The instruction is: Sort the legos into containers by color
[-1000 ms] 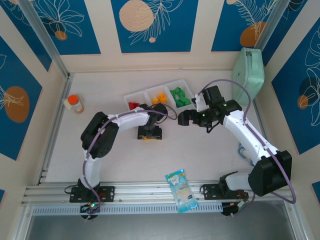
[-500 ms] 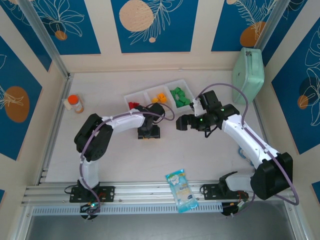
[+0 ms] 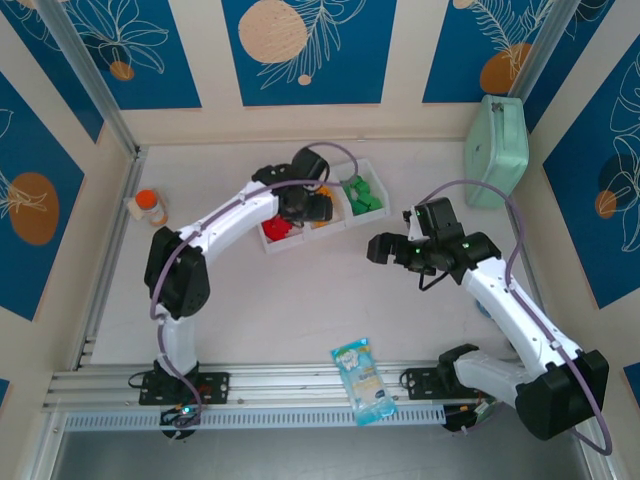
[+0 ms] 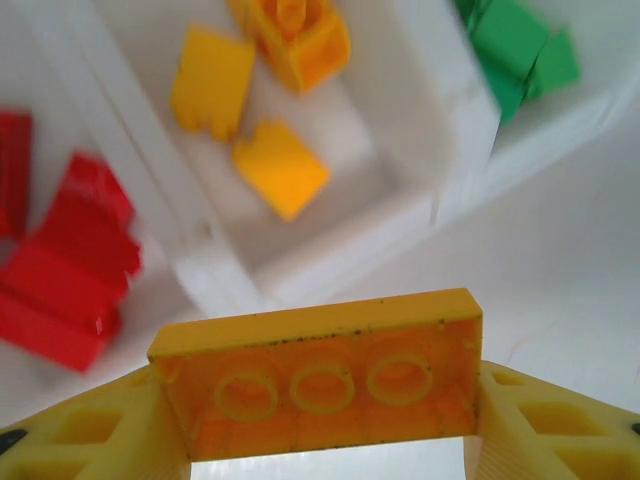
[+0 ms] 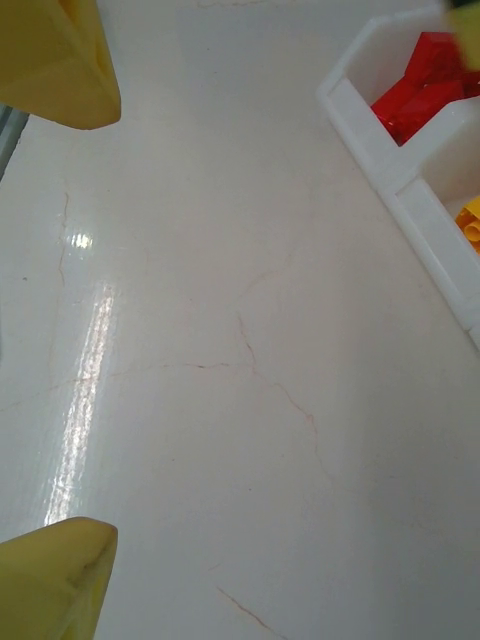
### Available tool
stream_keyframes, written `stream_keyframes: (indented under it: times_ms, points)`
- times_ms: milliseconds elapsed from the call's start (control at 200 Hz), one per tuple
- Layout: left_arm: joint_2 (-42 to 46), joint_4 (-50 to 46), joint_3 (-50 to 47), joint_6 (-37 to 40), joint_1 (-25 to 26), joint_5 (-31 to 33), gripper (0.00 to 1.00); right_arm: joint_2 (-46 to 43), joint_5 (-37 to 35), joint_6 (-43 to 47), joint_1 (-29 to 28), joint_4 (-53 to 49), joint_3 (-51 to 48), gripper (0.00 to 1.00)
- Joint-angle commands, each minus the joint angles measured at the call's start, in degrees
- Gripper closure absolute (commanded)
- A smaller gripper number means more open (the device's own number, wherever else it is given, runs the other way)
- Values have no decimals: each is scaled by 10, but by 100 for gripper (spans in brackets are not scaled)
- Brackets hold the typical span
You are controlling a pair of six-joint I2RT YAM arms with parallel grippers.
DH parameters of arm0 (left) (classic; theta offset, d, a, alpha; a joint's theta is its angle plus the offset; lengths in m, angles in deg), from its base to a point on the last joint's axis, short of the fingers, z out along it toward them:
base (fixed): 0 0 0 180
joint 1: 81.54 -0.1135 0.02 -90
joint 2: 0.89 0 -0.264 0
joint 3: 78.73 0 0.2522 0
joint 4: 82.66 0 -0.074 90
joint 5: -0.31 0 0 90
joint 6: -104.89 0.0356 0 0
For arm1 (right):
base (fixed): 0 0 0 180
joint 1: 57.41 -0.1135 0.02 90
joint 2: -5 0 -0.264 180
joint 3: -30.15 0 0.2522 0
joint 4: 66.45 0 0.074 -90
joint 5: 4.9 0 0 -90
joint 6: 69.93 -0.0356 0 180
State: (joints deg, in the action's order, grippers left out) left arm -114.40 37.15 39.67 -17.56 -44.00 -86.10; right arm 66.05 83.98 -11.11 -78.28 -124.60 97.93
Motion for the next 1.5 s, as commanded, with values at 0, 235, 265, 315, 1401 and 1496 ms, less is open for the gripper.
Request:
stream_keyframes:
  times_ms: [0,235,265,315,1401,1496]
  points:
    - [-59,-40,77,46,-25,-8,51,-17,-2,-15,2,-17,-16,0]
    - [-168,-70,232,92,-49,-40,49,-41,-9,-46,1,-28,-35,0]
    - [-177,-65,239,97,-51,-46,48,-42,-11,-47,1,-35,-33,0]
    - [-191,-59,248,100,-54,-48,47,-46,-20,-51,-2,-47,-32,0]
    - [513,265,-433,139,-159,32,1,-103,-197,101,52,136,-78,1]
    - [641,282,-562,150,-160,126,1,-134,-213,166,37,197,-127,1]
